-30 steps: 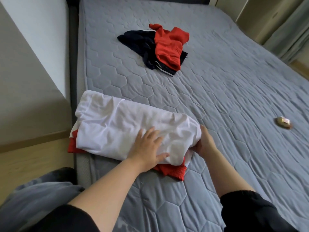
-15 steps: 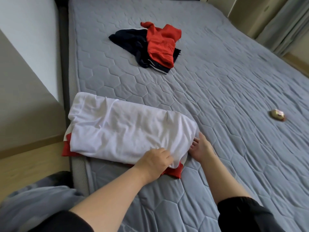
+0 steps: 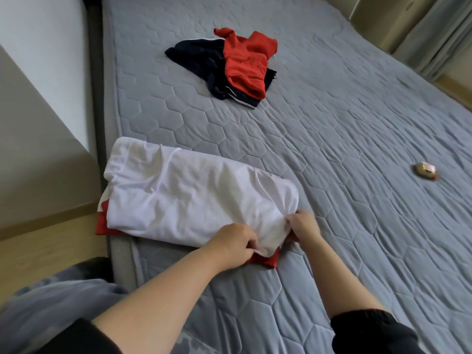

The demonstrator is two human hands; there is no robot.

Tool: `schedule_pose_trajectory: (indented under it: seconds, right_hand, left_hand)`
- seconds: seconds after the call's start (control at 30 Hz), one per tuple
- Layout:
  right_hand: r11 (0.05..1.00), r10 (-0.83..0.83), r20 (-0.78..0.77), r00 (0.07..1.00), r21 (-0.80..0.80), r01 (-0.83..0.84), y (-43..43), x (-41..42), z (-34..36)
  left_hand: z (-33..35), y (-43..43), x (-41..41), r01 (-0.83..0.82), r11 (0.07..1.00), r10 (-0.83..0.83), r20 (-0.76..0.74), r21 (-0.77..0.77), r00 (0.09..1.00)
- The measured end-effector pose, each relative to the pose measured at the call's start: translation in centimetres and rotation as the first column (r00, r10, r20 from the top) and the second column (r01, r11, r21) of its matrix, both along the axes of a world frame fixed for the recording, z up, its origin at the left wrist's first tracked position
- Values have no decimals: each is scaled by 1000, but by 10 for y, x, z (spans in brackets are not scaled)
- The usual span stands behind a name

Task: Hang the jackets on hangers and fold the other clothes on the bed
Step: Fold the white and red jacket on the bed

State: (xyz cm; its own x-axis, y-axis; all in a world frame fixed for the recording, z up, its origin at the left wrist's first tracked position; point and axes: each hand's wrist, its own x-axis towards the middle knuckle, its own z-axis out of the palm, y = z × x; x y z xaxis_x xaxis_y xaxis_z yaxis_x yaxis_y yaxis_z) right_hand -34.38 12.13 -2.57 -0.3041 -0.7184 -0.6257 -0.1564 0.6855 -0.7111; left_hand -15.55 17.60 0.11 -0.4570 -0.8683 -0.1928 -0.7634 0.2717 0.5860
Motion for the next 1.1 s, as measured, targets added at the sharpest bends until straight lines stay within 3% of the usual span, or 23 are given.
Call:
schedule_pose_trajectory:
  seconds: [0.03, 0.07, 0.17, 0.2, 0.27, 0.37, 0.5, 0.63, 0.8, 0.93, 1.0, 1.1]
  right_hand:
    - [996, 65, -208, 976, -38, -74, 2, -2, -1]
    - [988, 79, -315, 946, -102, -117, 2, -3, -1]
    - [926, 41, -428, 903, -323, -195, -8, 2, 9]
    - [900, 46, -477, 878, -361, -243, -14, 5, 14]
    - [860, 63, -504, 861, -410, -303, -32, 11, 20]
    - [829, 171, -530, 831, -379, -412, -58, 15, 17]
    - [848, 286, -540, 792, -242, -472, -85, 11, 9]
    - [828, 356, -639, 682, -122, -547, -95, -4, 6]
    - [822, 370, -573, 731, -163, -545, -89, -12, 6]
    - [793, 415, -595, 688, -134, -594, -86, -5, 2]
    - [846, 327, -571, 753, -178, -502, -85, -4, 2]
    - [974, 77, -387, 919, -166, -151, -82, -12, -5]
  left_hand:
    - [1, -1, 3, -28, 1000, 28, -34, 9, 999]
    - [1, -5, 7, -90, 996, 88, -85, -27, 992]
    - [-3, -25, 22, -334, 895, 312, -121, -297, 942]
    - [-4, -31, 29, -345, 872, 359, -25, -347, 933]
    - [-10, -36, 44, -316, 916, 378, 269, -246, 886]
    - [-25, -34, 62, -341, 935, 347, 440, -96, 828]
    - [-30, -31, 62, -376, 924, 368, 443, -74, 817]
    - [-34, -30, 64, -407, 913, 372, 457, -25, 808]
    - [-34, -30, 64, -403, 915, 354, 460, 10, 814]
    - [-35, -30, 66, -402, 916, 352, 461, 11, 815]
    - [-34, -31, 66, -407, 913, 352, 464, 20, 813]
    - [-33, -29, 66, -410, 912, 349, 478, 27, 806]
